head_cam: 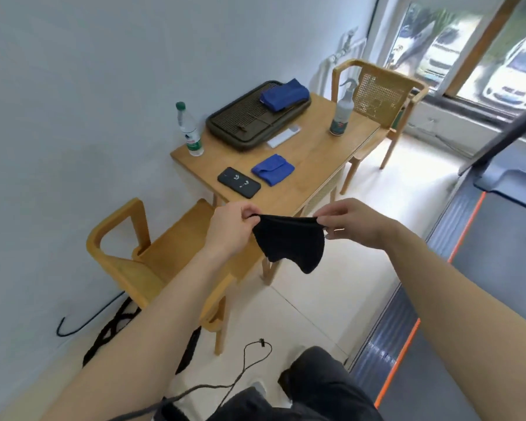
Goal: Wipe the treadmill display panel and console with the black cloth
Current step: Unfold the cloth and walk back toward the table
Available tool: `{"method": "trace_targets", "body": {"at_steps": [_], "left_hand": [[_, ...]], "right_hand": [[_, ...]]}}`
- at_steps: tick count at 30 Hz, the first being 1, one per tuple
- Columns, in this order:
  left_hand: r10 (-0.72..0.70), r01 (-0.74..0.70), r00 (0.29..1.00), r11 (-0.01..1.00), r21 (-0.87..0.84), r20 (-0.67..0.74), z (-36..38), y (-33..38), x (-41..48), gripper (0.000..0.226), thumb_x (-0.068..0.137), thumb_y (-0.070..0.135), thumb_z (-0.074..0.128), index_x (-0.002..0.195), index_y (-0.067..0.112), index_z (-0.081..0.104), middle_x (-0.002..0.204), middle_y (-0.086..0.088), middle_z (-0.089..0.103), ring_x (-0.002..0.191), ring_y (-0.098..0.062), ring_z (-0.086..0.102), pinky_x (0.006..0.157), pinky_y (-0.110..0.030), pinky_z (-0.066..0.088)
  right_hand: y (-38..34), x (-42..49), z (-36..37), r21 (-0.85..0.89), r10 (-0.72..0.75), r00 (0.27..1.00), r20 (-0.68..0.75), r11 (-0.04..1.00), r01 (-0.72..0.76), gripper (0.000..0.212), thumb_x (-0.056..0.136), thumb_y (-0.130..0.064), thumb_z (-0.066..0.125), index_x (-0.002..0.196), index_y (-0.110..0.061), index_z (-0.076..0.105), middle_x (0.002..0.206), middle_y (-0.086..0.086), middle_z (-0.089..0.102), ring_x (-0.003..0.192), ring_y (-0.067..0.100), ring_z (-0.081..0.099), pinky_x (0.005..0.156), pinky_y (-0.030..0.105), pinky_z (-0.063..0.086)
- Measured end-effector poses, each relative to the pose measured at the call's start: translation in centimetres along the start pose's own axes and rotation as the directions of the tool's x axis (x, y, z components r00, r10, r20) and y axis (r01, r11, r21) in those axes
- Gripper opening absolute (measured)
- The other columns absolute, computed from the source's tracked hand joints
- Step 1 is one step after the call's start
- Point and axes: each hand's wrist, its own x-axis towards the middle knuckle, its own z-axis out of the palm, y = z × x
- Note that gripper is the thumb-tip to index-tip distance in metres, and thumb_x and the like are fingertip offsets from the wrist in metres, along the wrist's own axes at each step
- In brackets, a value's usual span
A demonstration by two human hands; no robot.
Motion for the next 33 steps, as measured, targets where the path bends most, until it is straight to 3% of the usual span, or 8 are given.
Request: {"method": "trace_targets", "body": {"at_steps": [3,7,11,14,19,24,27,33], "left_hand": [[-0.009,0.008,1.0,0.996,-0.085,-0.004,2.0,2.3,5.3,0.011,0.094,0.019,0.065,0.099,0.027,0.07,0.099,0.008,0.069,0.094,-0.01,0.066,0.084,-0.035,0.057],[0.026,-0.017,0.998,0.983,-0.184,0.048,4.5,5.8,12.3,0.013,0.094,0.016,0.066,0.095,0.028,0.069,0.094,0.01,0.069,0.084,-0.015,0.071,0.079,-0.041,0.062],[0.035,-0.03,0.998,0.993,-0.117,0.046,7.2,8.4,19.4,0.011,0.094,0.016,0.066,0.094,0.026,0.071,0.093,0.012,0.067,0.095,-0.014,0.066,0.09,-0.042,0.057],[-0.028,0.027,0.999,0.999,-0.033,-0.044,8.1,9.8,25.2,0.01,0.093,0.018,0.065,0.094,0.026,0.071,0.096,0.009,0.069,0.096,-0.013,0.064,0.089,-0.038,0.054],[-0.026,0.024,0.954,1.0,-0.012,-0.3,7.1,12.9,32.7,0.016,0.093,0.016,0.065,0.09,0.031,0.068,0.086,0.019,0.066,0.085,0.0,0.063,0.072,-0.017,0.047],[-0.046,0.036,0.877,0.999,-0.029,-0.479,8.6,14.1,36.2,0.015,0.093,0.016,0.064,0.092,0.031,0.068,0.089,0.019,0.066,0.085,-0.002,0.06,0.074,-0.02,0.047],[-0.146,0.142,0.913,0.989,-0.037,-0.38,12.6,11.4,37.8,0.014,0.094,0.02,0.063,0.094,0.033,0.068,0.092,0.018,0.066,0.089,-0.006,0.061,0.076,-0.028,0.05],[-0.421,0.421,0.906,0.907,0.012,0.045,22.4,4.3,39.5,0.012,0.092,0.018,0.068,0.094,0.029,0.071,0.093,0.01,0.07,0.09,-0.008,0.064,0.083,-0.032,0.054]], "right_hand": [[-1.1,1.6,-4.4,-0.009,-0.041,0.999,0.006,0.999,0.042,0.014,0.093,-0.01,0.068,0.103,-0.006,0.077,0.085,0.006,0.068,0.084,0.015,0.068,0.086,0.027,0.058],[-1.7,5.8,-10.1,-0.33,-0.037,0.995,-0.094,0.944,0.004,0.023,0.074,-0.012,0.088,0.091,-0.018,0.074,0.077,0.003,0.056,0.068,0.013,0.056,0.073,0.028,0.051],[-2.2,12.7,-15.7,-0.508,-0.103,0.981,-0.165,0.862,0.005,0.013,0.084,-0.023,0.079,0.082,-0.023,0.067,0.078,-0.002,0.059,0.072,0.015,0.055,0.066,0.028,0.045],[-4.4,18.8,-19.8,-0.516,-0.177,0.968,-0.175,0.854,0.063,0.007,0.09,-0.025,0.072,0.089,-0.024,0.066,0.095,-0.007,0.063,0.081,0.01,0.058,0.068,0.025,0.043],[-9.6,27.3,-24.4,-0.556,-0.412,0.893,-0.183,0.792,0.251,0.004,0.092,-0.02,0.068,0.092,-0.021,0.064,0.093,-0.007,0.063,0.071,0.007,0.055,0.069,0.03,0.042],[-10.7,32.5,-27.4,-0.512,-0.488,0.858,-0.16,0.784,0.35,0.007,0.092,-0.012,0.067,0.091,-0.019,0.065,0.095,-0.007,0.066,0.069,0.008,0.06,0.063,0.024,0.044],[-6.9,35.6,-28.2,-0.505,-0.383,0.916,-0.118,0.818,0.277,0.009,0.093,-0.012,0.066,0.093,-0.02,0.064,0.097,-0.007,0.067,0.081,0.007,0.064,0.066,0.018,0.046],[3.2,41.2,-29.4,-0.607,-0.073,0.997,0.027,0.791,0.074,0.024,0.089,-0.008,0.067,0.082,-0.031,0.063,0.094,-0.007,0.069,0.09,0.019,0.067,0.081,0.034,0.056]]}}
